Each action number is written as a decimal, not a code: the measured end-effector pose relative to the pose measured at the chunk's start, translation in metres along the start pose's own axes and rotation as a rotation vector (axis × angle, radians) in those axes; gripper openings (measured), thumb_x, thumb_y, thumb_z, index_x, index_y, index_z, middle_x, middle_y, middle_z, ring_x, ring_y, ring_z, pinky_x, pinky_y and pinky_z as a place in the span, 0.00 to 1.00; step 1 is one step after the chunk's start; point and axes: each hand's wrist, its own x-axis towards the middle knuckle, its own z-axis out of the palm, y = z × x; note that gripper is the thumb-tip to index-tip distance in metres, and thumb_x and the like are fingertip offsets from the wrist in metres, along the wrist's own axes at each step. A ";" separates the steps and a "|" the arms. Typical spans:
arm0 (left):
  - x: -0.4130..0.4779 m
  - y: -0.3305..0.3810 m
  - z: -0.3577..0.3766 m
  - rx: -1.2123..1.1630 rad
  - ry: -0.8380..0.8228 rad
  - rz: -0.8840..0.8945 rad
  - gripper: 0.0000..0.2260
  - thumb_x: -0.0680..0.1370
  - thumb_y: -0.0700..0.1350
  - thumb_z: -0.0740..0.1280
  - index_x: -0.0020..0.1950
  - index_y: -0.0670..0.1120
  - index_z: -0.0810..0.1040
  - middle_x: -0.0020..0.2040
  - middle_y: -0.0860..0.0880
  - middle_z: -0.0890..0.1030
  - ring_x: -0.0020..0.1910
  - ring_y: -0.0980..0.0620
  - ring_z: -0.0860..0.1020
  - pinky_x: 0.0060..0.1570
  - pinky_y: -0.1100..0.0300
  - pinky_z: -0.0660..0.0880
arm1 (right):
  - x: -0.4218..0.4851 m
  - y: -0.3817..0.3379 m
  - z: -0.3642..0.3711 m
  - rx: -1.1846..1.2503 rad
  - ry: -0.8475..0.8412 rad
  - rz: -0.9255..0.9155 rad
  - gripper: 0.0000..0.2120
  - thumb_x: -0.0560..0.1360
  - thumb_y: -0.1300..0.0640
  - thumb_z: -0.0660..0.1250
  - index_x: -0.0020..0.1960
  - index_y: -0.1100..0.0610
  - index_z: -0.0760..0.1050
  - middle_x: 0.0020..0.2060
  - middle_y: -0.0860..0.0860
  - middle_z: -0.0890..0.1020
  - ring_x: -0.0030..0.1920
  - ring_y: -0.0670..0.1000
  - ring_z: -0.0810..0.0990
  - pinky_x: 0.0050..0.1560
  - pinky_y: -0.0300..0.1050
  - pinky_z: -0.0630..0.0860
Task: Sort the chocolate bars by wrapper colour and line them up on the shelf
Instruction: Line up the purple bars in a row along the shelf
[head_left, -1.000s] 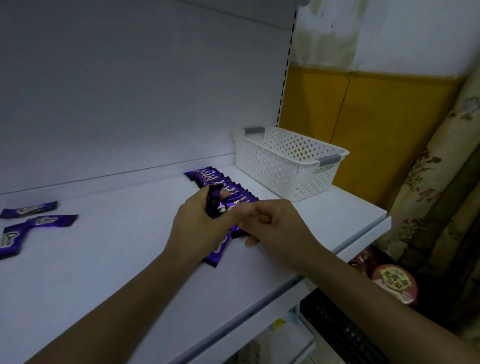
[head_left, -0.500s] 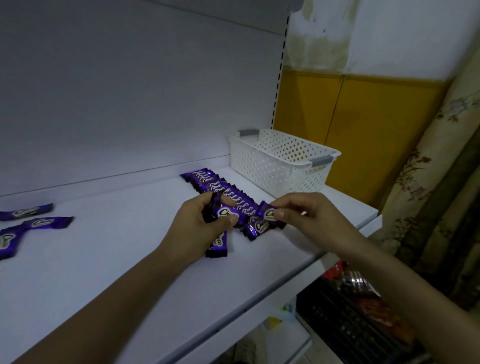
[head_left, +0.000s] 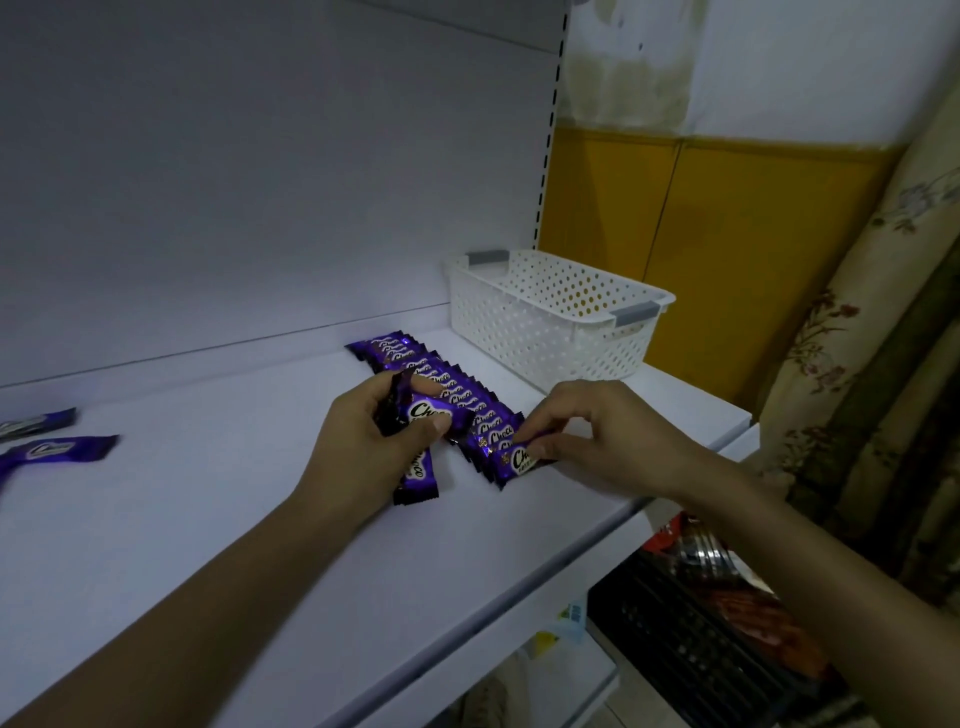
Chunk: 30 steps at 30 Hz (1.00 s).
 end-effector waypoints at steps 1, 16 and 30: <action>0.001 0.000 0.000 -0.014 0.007 -0.003 0.10 0.72 0.37 0.72 0.46 0.52 0.80 0.39 0.59 0.84 0.38 0.62 0.81 0.38 0.72 0.74 | 0.001 0.000 0.000 -0.023 -0.004 -0.010 0.07 0.72 0.59 0.72 0.49 0.52 0.83 0.44 0.49 0.81 0.47 0.47 0.78 0.48 0.41 0.75; -0.001 0.004 0.000 -0.020 -0.039 0.014 0.11 0.71 0.34 0.73 0.50 0.47 0.81 0.45 0.51 0.85 0.47 0.56 0.82 0.47 0.66 0.78 | 0.016 -0.029 0.024 0.068 0.118 -0.058 0.11 0.72 0.50 0.71 0.52 0.53 0.83 0.43 0.48 0.82 0.44 0.43 0.77 0.41 0.32 0.70; 0.006 0.000 -0.002 0.037 0.116 -0.048 0.12 0.78 0.46 0.66 0.41 0.37 0.76 0.25 0.51 0.70 0.22 0.58 0.64 0.23 0.69 0.64 | -0.035 0.000 -0.008 0.328 0.026 0.101 0.08 0.76 0.66 0.65 0.50 0.59 0.82 0.37 0.61 0.82 0.40 0.63 0.78 0.40 0.52 0.72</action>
